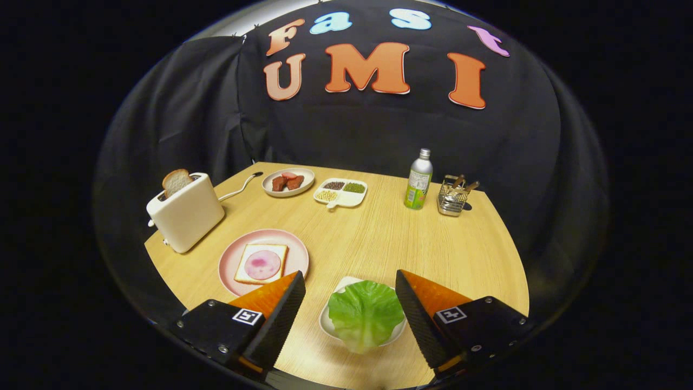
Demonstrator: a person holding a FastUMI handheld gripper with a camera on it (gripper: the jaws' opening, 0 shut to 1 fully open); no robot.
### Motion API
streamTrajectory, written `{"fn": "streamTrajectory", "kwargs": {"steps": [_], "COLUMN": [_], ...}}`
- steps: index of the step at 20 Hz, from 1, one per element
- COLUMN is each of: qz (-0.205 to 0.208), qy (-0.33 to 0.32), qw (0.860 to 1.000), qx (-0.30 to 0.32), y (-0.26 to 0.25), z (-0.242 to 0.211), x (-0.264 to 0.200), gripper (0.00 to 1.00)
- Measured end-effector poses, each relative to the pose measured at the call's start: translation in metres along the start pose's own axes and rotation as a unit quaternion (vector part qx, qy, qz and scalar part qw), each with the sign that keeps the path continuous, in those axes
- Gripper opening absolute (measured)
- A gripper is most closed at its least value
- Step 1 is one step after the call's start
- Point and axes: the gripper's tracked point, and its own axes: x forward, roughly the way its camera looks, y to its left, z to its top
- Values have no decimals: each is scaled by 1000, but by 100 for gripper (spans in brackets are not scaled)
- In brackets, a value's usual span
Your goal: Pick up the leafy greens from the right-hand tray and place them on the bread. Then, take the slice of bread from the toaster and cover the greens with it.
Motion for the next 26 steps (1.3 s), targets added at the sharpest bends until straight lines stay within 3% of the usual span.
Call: {"fn": "streamTrajectory", "kwargs": {"steps": [8, 21, 26], "qz": [17, 12, 10], "qy": [106, 248, 232], "qw": [994, 968, 973], "qx": [6, -15, -9], "y": [-9, -23, -25], "z": [-52, -124, -119], "x": [32, 80, 85], "gripper": [100, 100, 95]}}
